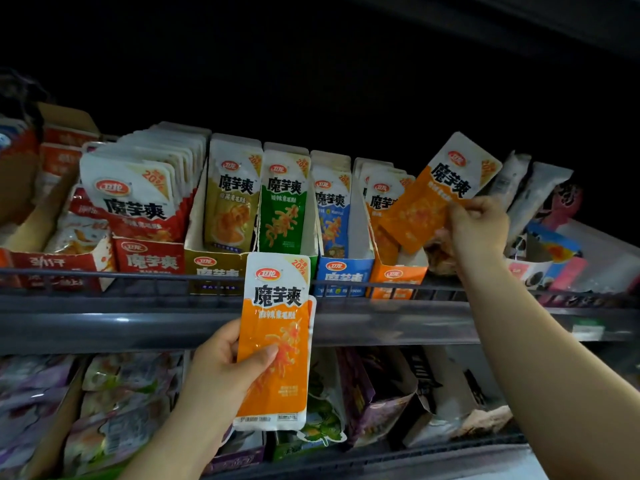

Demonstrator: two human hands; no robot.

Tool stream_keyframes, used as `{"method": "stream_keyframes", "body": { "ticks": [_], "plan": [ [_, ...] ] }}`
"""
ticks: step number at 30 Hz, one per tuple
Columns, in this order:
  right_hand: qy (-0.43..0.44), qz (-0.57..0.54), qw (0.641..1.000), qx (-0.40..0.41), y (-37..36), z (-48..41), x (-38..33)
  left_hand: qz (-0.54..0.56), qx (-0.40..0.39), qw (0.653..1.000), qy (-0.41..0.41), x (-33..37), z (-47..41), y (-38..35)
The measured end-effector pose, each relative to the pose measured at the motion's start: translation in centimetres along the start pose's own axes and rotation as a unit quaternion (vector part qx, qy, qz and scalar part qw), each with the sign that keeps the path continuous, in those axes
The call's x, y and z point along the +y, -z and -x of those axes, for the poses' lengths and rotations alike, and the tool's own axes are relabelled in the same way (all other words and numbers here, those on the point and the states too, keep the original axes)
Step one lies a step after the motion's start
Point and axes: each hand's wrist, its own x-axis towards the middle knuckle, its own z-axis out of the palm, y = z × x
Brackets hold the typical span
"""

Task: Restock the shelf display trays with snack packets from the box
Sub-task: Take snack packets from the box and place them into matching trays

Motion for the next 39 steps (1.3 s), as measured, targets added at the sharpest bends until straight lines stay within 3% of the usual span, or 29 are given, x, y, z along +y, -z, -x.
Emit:
{"method": "stream_keyframes", "body": {
  "ticks": [7,15,22,31,39],
  "plan": [
    [-0.023,0.087,0.983,-0.159,-1.9,0.4,0.9,-0.007,0.001,1.000,0.002,-0.1,-0.3,-0.2],
    [-0.058,0.107,0.982,-0.143,-2.4,-0.6,0.5,-0.007,-0.001,1.000,0.010,-0.5,-0.7,-0.4],
    [-0.052,0.009,0.987,-0.150,-1.9,-0.6,0.8,-0.006,-0.009,1.000,0.000,-0.6,-0.7,-0.2],
    [0.029,0.120,0.984,-0.127,-2.4,-0.7,1.5,-0.009,-0.015,1.000,0.007,-0.9,-0.8,-0.4],
    [0.026,0.071,0.994,-0.078,-1.6,2.0,0.4,-0.021,-0.012,1.000,0.005,-0.8,-0.8,-0.4]
  ]
}}
